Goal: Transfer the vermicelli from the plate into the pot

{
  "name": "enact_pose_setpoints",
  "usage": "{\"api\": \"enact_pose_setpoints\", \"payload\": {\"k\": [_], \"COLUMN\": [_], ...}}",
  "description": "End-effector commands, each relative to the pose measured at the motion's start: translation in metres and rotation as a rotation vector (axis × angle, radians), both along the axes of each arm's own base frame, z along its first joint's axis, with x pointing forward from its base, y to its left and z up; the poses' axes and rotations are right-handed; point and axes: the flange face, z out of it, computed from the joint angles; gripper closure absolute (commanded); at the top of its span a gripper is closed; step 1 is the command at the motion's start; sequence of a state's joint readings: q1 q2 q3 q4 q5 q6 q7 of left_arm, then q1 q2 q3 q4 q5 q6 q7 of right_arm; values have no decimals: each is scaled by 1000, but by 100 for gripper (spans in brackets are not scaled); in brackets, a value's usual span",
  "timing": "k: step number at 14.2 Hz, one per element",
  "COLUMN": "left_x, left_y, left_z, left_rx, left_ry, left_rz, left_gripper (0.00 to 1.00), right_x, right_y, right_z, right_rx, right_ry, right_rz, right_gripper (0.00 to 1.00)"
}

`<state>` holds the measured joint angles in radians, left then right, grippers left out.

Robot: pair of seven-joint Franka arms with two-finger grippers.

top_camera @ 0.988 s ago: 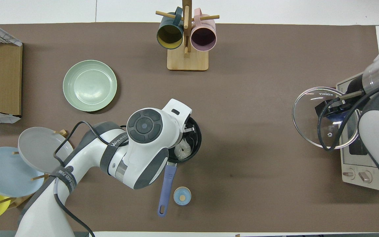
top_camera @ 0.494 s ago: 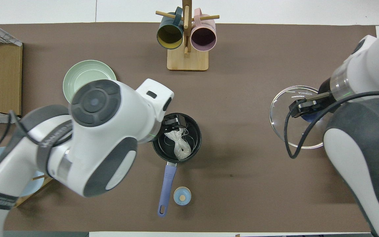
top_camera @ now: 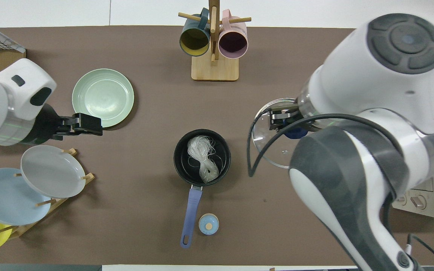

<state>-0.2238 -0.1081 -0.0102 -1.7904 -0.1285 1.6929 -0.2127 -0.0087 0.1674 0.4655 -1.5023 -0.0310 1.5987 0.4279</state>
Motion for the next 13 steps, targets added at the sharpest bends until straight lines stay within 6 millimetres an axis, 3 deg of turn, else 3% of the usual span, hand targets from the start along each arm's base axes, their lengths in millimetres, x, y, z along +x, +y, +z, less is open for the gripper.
{"api": "enact_pose_setpoints", "payload": {"k": [1, 2, 5, 7, 9, 11, 13], "left_x": [2, 3, 5, 1, 2, 8, 16], "left_y": [31, 37, 45, 50, 56, 55, 53], "left_z": [-5, -8, -6, -3, 13, 25, 38], "left_rx": [29, 42, 89, 125, 125, 126, 124], "left_ry": [-5, -7, -11, 22, 27, 44, 46], "left_rz": [-78, -96, -101, -103, -95, -90, -87], "left_gripper": [0, 0, 0, 0, 0, 0, 0], "right_x": [6, 2, 3, -11, -22, -25, -23], "right_y": [64, 94, 135, 179, 218, 231, 228], "right_z": [-13, -22, -35, -63, -91, -118, -120], "right_rx": [-10, -22, 20, -3, -41, -84, -83], "right_ry": [-44, -60, -107, -108, -124, -128, -118], "right_rz": [-12, -11, -83, -89, -75, -46, -67], "right_gripper": [100, 100, 100, 100, 100, 100, 100]}}
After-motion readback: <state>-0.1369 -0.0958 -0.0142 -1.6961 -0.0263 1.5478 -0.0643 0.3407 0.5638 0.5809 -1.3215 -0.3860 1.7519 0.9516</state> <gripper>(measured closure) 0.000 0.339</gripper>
